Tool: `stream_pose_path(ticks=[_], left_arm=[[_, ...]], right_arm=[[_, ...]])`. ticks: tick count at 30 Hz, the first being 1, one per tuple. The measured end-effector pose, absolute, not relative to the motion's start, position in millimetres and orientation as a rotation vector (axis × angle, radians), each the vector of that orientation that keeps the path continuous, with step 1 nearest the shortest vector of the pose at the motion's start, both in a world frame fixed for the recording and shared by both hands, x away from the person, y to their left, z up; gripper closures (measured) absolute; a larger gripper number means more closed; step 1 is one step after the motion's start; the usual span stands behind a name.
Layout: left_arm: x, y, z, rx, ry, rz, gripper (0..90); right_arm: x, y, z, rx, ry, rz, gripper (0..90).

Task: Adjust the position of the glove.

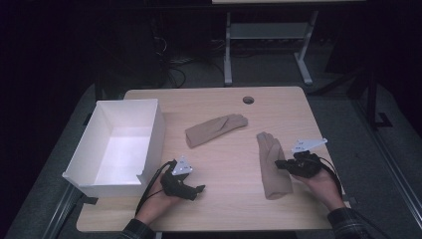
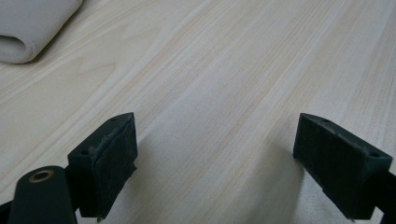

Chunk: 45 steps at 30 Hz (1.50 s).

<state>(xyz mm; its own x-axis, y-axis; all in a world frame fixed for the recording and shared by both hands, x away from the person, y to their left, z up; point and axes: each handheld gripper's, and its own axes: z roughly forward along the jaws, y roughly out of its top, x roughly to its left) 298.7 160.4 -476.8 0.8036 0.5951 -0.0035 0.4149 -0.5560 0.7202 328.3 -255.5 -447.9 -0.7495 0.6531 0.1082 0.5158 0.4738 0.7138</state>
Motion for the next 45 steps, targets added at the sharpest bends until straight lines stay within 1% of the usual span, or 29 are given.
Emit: stream_pose_path(ticks=[5,11,18,30,37,38,40,42,45], left_arm=[[298.7,160.4,-476.8,2.239,0.741,0.31,13.1],[298.7,160.4,-476.8,2.24,0.74,0.311,13.1],[298.6,160.4,-476.8,2.24,0.741,0.311,13.1],[298.6,160.5,-476.8,2.24,0.74,0.31,13.1],[298.6,160.4,-476.8,2.24,0.74,0.311,13.1],[298.7,160.4,-476.8,2.24,0.74,0.311,13.1],[298.6,160.4,-476.8,2.24,0.741,0.311,13.1],[298.6,160.4,-476.8,2.24,0.741,0.311,13.1],[298.6,160.5,-476.6,2.241,0.741,0.311,13.1]], right_arm=[[339.4,-245.8,-455.5,1.019,2.574,1.092,89.7],[340.2,-239.6,-465.4,1.016,2.619,1.073,89.8],[332.2,-229.3,-466.7,0.984,2.664,1.089,89.9],[311.6,-202.3,-466.3,0.784,2.785,1.113,90.0],[303.7,-197.7,-466.1,0.75,2.813,1.133,89.8],[304.1,-198.3,-466.0,0.749,2.817,1.141,88.7],[304.0,-200.6,-464.0,0.748,2.812,1.163,79.8],[302.8,-202.7,-461.2,0.762,2.808,1.19,73.7],[300.9,-209.8,-455.9,0.787,2.76,1.207,61.2]])
